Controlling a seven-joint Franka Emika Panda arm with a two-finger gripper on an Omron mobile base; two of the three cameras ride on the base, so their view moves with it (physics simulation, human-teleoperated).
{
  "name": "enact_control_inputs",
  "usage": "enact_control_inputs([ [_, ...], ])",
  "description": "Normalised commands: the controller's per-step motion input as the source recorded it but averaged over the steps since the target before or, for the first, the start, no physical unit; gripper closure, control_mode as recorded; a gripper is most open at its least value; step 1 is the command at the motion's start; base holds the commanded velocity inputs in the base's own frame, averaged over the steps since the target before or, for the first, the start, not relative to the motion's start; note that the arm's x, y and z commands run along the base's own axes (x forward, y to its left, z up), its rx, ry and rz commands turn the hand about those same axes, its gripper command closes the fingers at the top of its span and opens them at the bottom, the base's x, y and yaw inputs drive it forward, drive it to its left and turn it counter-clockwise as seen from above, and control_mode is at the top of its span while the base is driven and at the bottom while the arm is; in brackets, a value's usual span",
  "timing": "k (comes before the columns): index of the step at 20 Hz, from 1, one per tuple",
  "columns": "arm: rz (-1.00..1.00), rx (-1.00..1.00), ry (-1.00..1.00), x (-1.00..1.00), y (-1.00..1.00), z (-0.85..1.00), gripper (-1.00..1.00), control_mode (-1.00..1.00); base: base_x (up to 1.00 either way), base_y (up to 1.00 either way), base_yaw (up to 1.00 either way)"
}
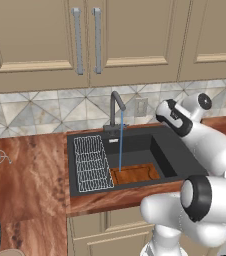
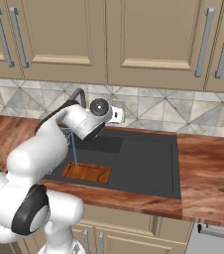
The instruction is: Turn on the sink faucet with hot water and rinse the cutting board for ten seconds, then turn off the faucet. Push the cutting board to reach the water if necessary.
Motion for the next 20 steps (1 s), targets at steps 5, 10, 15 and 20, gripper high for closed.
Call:
enact_control_inputs([
  [5, 0.0, 0.0, 0.01, -0.31, 0.23, 0.0, -1.0, -1.0, 0.0, 0.0, 0.0],
  [10, 0.0, 0.0, 0.0, -0.25, 0.22, 0.0, -1.0, -1.0, 0.0, 0.0, 0.0],
  [15, 0.01, 0.0, -0.01, -0.11, 0.23, 0.0, -1.0, -1.0, 0.0, 0.0, 0.0],
  [20, 0.02, 0.0, 0.0, -0.04, 0.22, 0.0, -1.0, -1.0, 0.0, 0.0, 0.0],
])
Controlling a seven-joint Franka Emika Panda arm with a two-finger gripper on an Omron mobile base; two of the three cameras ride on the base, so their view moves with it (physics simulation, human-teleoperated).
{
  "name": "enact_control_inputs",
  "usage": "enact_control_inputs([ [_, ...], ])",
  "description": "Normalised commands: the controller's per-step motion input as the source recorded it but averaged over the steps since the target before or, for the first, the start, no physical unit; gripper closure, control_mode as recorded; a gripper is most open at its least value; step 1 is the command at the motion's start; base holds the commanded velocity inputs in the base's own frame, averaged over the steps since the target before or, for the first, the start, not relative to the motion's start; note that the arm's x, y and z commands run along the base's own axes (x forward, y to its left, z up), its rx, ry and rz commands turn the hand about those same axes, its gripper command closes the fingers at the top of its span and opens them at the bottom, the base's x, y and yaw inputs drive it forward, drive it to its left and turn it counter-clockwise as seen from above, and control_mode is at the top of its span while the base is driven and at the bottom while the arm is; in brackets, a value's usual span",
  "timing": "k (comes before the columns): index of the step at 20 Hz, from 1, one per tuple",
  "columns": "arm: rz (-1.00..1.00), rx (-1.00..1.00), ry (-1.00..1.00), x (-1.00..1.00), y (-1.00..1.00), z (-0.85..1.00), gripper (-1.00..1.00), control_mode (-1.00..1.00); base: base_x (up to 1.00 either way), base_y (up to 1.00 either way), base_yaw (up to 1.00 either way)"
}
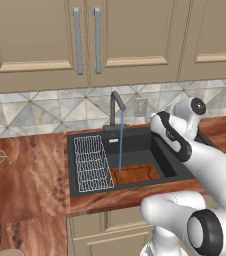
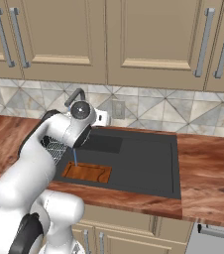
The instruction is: Turn on the sink faucet with hot water and rinse the cutting board for ten seconds, then turn off the faucet. Push the cutting board to reach the water if necessary.
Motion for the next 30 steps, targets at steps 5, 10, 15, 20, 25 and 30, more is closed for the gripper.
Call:
enact_control_inputs([
  [5, 0.0, 0.0, 0.0, -0.2, 0.07, 0.0, -1.0, -1.0, 0.0, 0.0, 0.0],
  [10, 0.0, 0.0, 0.0, -0.05, 0.0, 0.0, -1.0, -1.0, 0.0, 0.0, 0.0],
  [15, 0.0, 0.0, 0.0, 0.0, 0.0, 0.0, -1.0, -1.0, 0.0, 0.0, 0.0],
  [20, 0.0, 0.0, 0.0, 0.0, 0.0, 0.0, -1.0, -1.0, 0.0, 0.0, 0.0],
  [25, 0.0, 0.0, 0.0, 0.0, 0.0, 0.0, -1.0, -1.0, 0.0, 0.0, 0.0],
  [30, 0.0, 0.0, 0.0, 0.0, 0.0, 0.0, -1.0, -1.0, 0.0, 0.0, 0.0],
])
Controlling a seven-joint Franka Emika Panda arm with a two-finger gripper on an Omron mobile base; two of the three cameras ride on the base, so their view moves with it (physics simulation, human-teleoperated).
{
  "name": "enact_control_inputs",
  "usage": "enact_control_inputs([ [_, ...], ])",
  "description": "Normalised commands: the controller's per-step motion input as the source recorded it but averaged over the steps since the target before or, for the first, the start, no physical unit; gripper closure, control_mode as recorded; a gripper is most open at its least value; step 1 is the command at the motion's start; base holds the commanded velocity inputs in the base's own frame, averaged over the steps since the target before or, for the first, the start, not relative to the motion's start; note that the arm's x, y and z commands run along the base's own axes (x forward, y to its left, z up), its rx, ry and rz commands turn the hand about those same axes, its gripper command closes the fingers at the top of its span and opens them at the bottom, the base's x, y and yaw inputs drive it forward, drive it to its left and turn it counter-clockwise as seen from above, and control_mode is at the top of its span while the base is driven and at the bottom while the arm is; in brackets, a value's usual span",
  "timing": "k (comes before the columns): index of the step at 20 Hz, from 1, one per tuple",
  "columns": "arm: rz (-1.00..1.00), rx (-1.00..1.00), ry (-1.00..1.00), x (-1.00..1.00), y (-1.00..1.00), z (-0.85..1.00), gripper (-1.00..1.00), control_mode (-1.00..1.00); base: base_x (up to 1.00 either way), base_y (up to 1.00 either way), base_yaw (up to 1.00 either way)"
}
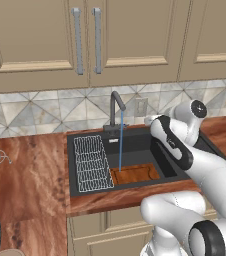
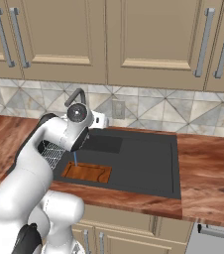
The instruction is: Turn on the sink faucet with hot water and rinse the cutting board for ten seconds, then turn off the faucet. Push the cutting board to reach the water if necessary.
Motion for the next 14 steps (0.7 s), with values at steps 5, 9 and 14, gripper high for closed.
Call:
enact_control_inputs([
  [5, 0.0, 0.0, 0.0, 0.0, 0.0, 0.0, -1.0, -1.0, 0.0, 0.0, 0.0],
  [9, 0.0, 0.0, 0.0, 0.0, 0.0, 0.0, -1.0, -1.0, 0.0, 0.0, 0.0],
  [14, 0.0, 0.0, 0.0, 0.0, 0.0, 0.0, -1.0, -1.0, 0.0, 0.0, 0.0],
])
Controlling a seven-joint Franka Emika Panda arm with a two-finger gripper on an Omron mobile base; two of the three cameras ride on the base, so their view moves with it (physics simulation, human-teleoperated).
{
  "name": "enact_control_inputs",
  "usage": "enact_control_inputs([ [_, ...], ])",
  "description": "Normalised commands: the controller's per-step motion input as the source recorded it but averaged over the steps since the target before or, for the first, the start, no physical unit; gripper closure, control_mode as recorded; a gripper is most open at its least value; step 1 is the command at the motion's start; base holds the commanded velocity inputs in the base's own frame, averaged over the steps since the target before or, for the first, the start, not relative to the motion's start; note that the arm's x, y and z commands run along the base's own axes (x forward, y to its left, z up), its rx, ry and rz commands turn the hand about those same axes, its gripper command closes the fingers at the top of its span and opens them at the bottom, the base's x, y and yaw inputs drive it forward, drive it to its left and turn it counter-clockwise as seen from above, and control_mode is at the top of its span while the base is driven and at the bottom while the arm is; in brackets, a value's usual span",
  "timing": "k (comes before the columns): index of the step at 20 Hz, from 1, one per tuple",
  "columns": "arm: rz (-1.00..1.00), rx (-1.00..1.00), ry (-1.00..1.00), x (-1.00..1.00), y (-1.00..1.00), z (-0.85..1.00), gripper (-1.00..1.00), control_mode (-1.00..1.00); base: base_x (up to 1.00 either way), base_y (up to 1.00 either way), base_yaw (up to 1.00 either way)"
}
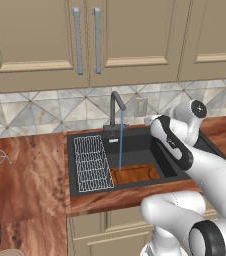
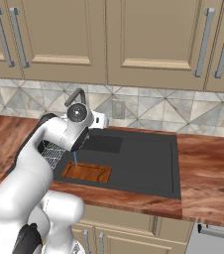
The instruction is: Turn on the sink faucet with hot water and rinse the cutting board for ten seconds, then turn off the faucet. Push the cutting board to reach the water if necessary.
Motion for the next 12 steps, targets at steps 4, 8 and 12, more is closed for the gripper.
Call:
enact_control_inputs([
  [4, 0.0, 0.0, 0.0, 0.0, 0.0, 0.0, -1.0, -1.0, 0.0, 0.0, 0.0],
  [8, 0.0, 0.0, 0.0, 0.0, 0.0, 0.0, -1.0, -1.0, 0.0, 0.0, 0.0],
  [12, 0.0, 0.0, 0.0, 0.0, 0.0, 0.0, -1.0, -1.0, 0.0, 0.0, 0.0],
])
